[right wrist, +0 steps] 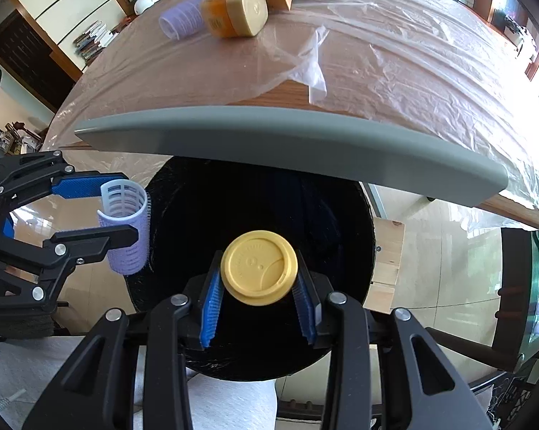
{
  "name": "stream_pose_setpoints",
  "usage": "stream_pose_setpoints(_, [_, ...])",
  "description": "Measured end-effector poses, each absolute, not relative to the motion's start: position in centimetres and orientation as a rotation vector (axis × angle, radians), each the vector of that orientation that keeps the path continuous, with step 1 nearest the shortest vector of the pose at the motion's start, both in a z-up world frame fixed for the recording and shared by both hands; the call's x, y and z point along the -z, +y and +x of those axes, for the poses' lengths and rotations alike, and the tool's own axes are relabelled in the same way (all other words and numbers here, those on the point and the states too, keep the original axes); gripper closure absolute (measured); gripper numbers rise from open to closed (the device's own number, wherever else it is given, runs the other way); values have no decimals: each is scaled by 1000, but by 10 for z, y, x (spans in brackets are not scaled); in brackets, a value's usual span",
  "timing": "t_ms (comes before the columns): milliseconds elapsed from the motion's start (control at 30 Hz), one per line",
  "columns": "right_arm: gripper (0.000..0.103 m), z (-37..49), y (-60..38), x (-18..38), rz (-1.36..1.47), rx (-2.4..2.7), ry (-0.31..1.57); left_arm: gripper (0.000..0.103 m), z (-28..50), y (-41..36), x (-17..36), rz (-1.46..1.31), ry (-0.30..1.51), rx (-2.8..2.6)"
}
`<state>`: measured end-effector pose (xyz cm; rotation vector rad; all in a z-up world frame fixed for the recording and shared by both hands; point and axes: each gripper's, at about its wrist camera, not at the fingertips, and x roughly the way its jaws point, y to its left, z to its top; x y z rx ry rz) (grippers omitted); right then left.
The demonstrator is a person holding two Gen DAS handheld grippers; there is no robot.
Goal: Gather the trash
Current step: 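Open the right gripper over the bin while the left gripper releases the white roller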
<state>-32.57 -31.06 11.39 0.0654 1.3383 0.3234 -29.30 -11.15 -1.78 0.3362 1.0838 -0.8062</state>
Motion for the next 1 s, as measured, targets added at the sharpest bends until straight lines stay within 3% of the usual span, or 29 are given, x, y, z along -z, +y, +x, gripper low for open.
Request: stream_pose_setpoints(1000, [67,-327,-317,-92,60,-296,1376,59,-291,-123,27,366,1086,799])
